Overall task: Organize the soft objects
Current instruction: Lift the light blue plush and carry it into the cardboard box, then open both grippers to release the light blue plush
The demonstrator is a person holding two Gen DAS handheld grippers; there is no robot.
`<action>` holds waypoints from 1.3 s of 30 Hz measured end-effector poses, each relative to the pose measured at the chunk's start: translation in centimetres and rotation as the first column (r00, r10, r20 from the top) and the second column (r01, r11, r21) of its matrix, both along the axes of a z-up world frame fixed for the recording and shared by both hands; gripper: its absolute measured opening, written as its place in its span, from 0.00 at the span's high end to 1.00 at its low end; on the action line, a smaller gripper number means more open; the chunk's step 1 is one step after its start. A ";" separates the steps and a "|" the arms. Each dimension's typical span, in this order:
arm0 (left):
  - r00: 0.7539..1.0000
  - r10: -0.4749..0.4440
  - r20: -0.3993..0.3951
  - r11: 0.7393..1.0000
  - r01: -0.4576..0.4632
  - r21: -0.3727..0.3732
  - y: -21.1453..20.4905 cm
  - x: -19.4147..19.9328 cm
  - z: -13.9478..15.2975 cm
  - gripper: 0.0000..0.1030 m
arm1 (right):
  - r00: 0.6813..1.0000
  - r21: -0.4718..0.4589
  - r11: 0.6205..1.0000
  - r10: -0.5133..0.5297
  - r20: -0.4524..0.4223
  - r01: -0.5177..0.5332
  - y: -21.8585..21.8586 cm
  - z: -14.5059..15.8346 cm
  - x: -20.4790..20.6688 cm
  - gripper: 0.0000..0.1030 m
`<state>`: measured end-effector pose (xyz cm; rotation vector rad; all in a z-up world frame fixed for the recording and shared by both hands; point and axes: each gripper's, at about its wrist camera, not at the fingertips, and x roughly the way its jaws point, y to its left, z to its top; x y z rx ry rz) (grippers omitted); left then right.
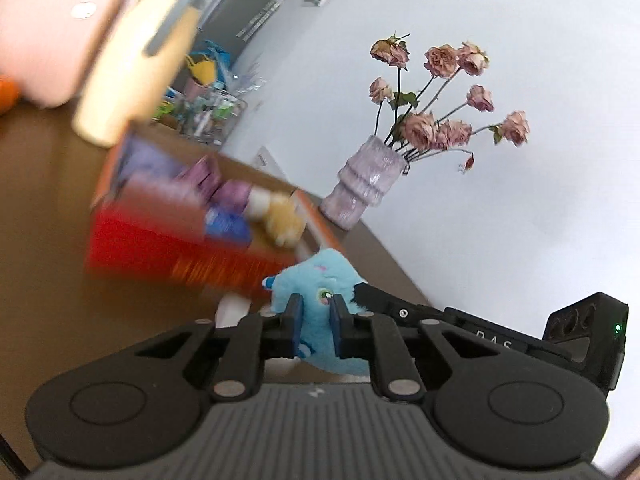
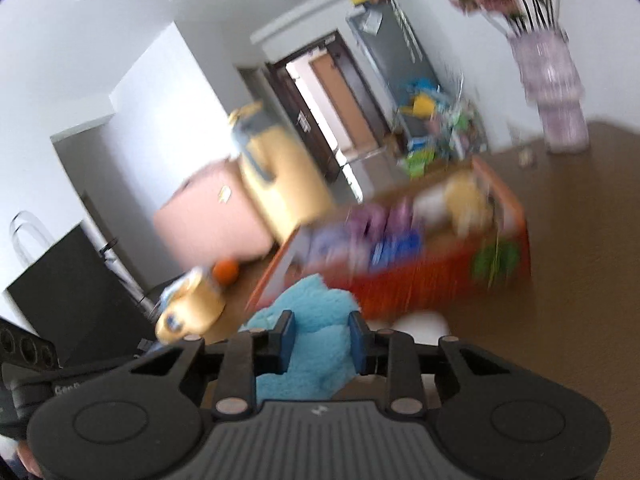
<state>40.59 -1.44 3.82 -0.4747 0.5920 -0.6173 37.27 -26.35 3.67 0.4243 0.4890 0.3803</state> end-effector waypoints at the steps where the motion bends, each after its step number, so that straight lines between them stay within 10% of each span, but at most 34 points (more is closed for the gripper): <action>1: 1.000 -0.002 -0.010 1.000 0.002 0.005 -0.7 2.4 0.6 0.86 | 1.000 0.000 1.000 -0.011 -0.008 0.011 -0.4 0.7 2.1 0.73; 7: 0.986 0.027 -0.167 0.994 -0.009 0.108 -3.8 14.7 -1.0 0.86 | 0.977 -0.017 0.999 -0.030 -0.210 0.027 -2.1 0.0 15.6 0.76; 12: 0.980 0.043 -0.193 0.977 -0.001 0.212 -4.0 16.6 -4.5 0.86 | 0.939 -0.108 0.992 0.028 -0.342 -0.069 0.9 -4.2 19.9 0.81; 15: 0.986 0.085 -0.145 0.951 -0.037 0.308 -4.6 16.3 -5.3 0.87 | 0.956 -0.245 0.967 -0.002 -0.293 -0.073 3.2 -5.1 19.8 0.81; 25: 0.994 0.088 -0.059 0.944 -0.064 0.323 -2.9 13.2 -0.4 0.84 | 0.977 -0.284 0.958 -0.028 -0.210 -0.033 1.0 -0.5 17.4 0.73; 28: 0.993 0.113 0.027 0.920 -0.115 0.375 -1.7 10.2 2.8 0.66 | 0.990 -0.314 0.949 -0.045 -0.136 0.000 -0.9 3.4 14.6 0.65; 30: 0.985 0.146 0.093 0.891 -0.171 0.420 -0.6 7.9 4.3 0.33 | 0.995 -0.340 0.940 -0.046 -0.088 0.013 -2.4 5.7 12.2 0.50; 35: 0.935 0.258 0.243 0.816 -0.345 0.464 2.4 1.6 6.9 0.16 | 0.997 -0.367 0.927 -0.072 0.024 0.076 -5.8 8.7 5.7 0.30; 39: 0.925 0.266 0.273 0.816 -0.367 0.448 2.7 -1.5 8.4 0.13 | 0.996 -0.381 0.920 -0.072 0.059 0.089 -6.3 9.4 2.5 0.28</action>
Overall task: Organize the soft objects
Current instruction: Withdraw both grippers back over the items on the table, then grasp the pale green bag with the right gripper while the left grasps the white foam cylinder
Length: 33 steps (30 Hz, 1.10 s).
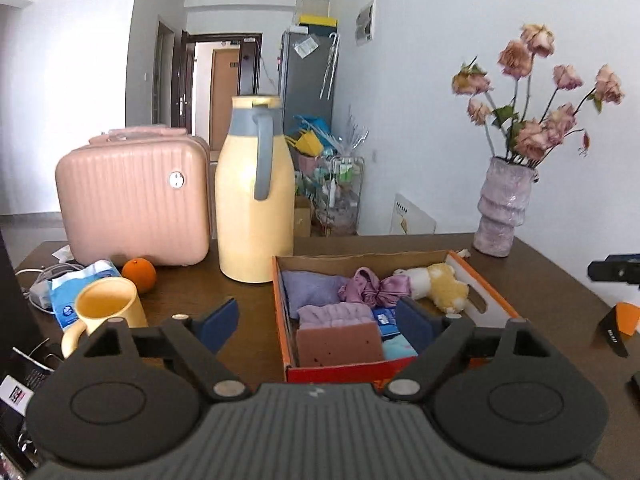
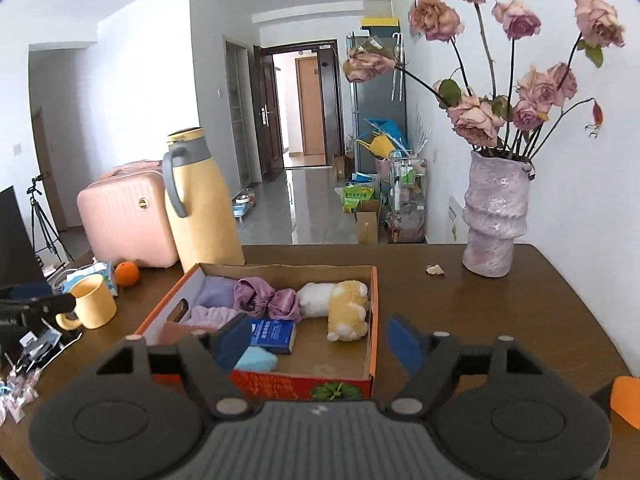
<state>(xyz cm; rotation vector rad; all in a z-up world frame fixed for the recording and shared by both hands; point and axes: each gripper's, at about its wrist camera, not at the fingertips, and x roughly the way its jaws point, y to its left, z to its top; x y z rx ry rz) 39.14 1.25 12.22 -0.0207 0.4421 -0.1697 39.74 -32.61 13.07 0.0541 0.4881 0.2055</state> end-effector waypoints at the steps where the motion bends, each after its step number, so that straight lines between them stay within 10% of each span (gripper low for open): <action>1: 1.000 -0.002 0.006 1.000 0.002 -0.002 -0.2 -0.7 0.3 0.11 | 1.000 0.006 1.000 0.007 0.003 -0.007 0.1 0.1 -0.5 0.28; 8: 0.999 -0.025 0.048 1.000 0.025 -0.011 -0.8 -7.9 -2.3 0.04 | 0.995 0.010 1.000 0.020 0.099 -0.021 1.4 -1.6 -7.6 0.27; 12: 0.995 -0.096 -0.040 0.985 0.089 -0.151 -0.3 -13.2 -7.0 0.03 | 0.992 0.018 0.998 0.053 0.113 -0.055 2.4 -6.0 -13.7 0.25; 17: 0.985 -0.105 -0.134 0.988 0.087 -0.131 -2.0 -17.9 -12.0 0.03 | 0.999 0.044 0.998 0.032 0.038 -0.034 3.0 -11.4 -19.6 0.25; 29: 0.981 -0.136 -0.138 0.987 0.122 -0.103 -5.6 -15.7 -12.4 0.04 | 0.998 0.045 0.998 0.048 0.030 -0.049 3.8 -13.4 -19.8 0.25; 33: 0.977 -0.152 -0.147 0.986 0.141 -0.085 -7.2 -13.4 -12.8 0.18 | 1.000 0.056 0.998 0.016 0.005 -0.016 3.3 -14.2 -17.2 0.27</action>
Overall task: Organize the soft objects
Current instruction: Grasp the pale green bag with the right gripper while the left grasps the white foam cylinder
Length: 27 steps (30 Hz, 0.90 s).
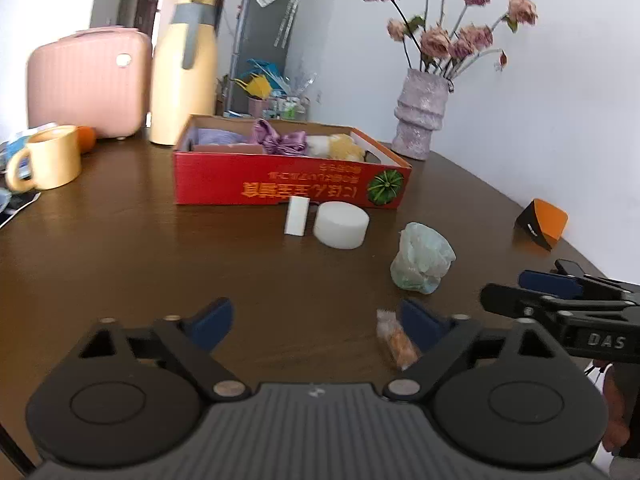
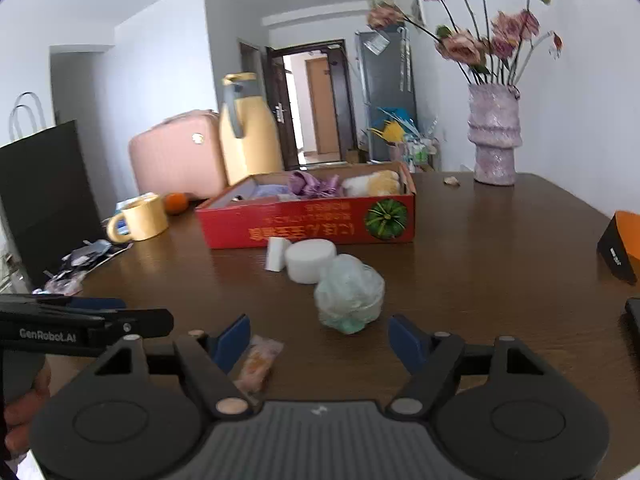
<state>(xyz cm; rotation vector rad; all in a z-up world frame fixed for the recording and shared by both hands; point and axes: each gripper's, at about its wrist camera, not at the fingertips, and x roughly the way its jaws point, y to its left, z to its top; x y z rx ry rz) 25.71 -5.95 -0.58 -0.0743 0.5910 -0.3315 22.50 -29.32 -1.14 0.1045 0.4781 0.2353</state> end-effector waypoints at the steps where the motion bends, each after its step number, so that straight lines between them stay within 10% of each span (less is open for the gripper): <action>1: 1.000 -0.013 0.001 1.000 0.013 0.006 -0.6 0.9 -0.1 0.20 | 1.000 0.005 1.000 -0.004 -0.006 0.004 -0.1 -0.2 0.7 0.27; 8: 0.998 -0.051 0.033 0.996 0.048 0.072 -4.9 7.7 -1.2 0.37 | 0.998 0.072 0.996 -0.045 -0.041 0.048 -1.1 -1.9 7.4 0.31; 12: 0.997 -0.077 0.000 0.993 0.077 0.087 -6.8 11.8 -2.3 0.37 | 0.994 0.140 0.988 -0.047 -0.100 0.061 -2.1 -3.1 11.2 0.59; 27: 0.993 -0.113 -0.027 0.983 0.116 0.140 -9.7 15.9 -3.2 0.57 | 0.992 0.156 0.982 -0.098 -0.084 0.110 -4.6 -3.9 13.4 0.66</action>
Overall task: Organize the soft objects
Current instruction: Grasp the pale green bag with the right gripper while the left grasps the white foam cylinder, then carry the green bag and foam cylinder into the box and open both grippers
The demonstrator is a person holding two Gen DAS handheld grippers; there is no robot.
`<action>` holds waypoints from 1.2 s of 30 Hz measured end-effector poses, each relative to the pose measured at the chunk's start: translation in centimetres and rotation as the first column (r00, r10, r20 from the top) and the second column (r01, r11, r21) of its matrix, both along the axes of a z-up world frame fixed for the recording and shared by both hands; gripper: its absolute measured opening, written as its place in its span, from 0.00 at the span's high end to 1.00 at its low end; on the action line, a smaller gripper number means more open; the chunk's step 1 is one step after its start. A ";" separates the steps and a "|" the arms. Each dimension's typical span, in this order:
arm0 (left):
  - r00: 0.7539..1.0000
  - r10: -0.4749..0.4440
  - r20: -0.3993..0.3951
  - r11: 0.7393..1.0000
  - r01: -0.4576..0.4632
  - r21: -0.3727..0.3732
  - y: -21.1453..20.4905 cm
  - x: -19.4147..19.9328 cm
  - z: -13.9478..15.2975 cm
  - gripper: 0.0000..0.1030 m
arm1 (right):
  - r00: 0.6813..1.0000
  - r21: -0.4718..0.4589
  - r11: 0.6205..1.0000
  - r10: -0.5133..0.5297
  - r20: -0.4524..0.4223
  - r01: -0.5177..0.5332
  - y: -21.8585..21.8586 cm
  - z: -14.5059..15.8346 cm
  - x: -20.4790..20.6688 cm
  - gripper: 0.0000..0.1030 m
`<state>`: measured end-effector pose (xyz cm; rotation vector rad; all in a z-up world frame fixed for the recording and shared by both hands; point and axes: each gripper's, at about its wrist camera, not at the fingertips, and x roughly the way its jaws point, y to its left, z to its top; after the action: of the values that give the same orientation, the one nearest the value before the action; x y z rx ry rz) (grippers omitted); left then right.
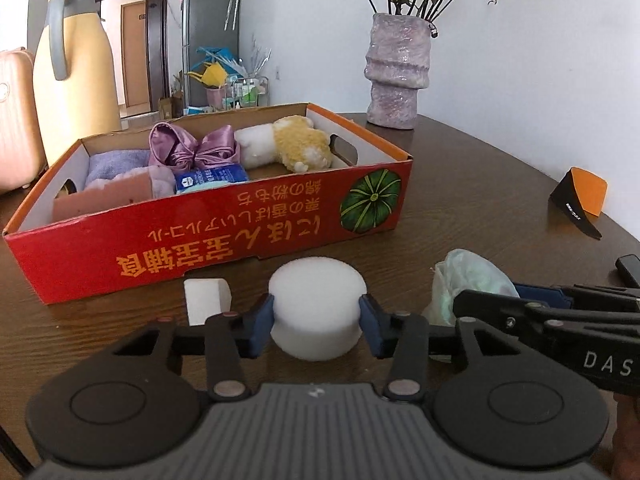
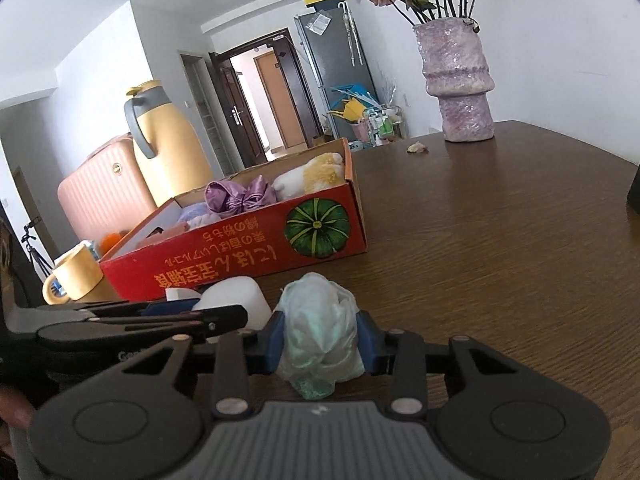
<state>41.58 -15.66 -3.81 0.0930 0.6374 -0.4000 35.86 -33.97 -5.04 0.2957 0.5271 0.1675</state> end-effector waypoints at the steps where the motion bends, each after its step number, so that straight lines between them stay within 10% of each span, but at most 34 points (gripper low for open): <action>1: 1.000 0.002 0.004 1.000 -0.002 -0.002 0.1 -0.3 0.3 0.57 | 1.000 -0.001 1.000 0.001 0.000 -0.001 0.2 0.2 -0.1 0.67; 19: 0.999 0.019 0.043 0.980 -0.010 -0.197 8.2 -15.5 4.8 0.57 | 0.998 -0.047 0.998 0.044 0.037 -0.042 4.3 3.1 -10.8 0.68; 36: 0.991 -0.005 0.134 0.991 0.023 -0.134 6.9 -9.8 7.1 0.56 | 0.995 0.023 0.999 0.031 0.096 -0.034 2.5 5.3 -7.3 0.68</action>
<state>31.83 -8.79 3.31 -0.0051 0.4764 -0.4462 28.52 -31.42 0.29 0.3021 0.4357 0.2188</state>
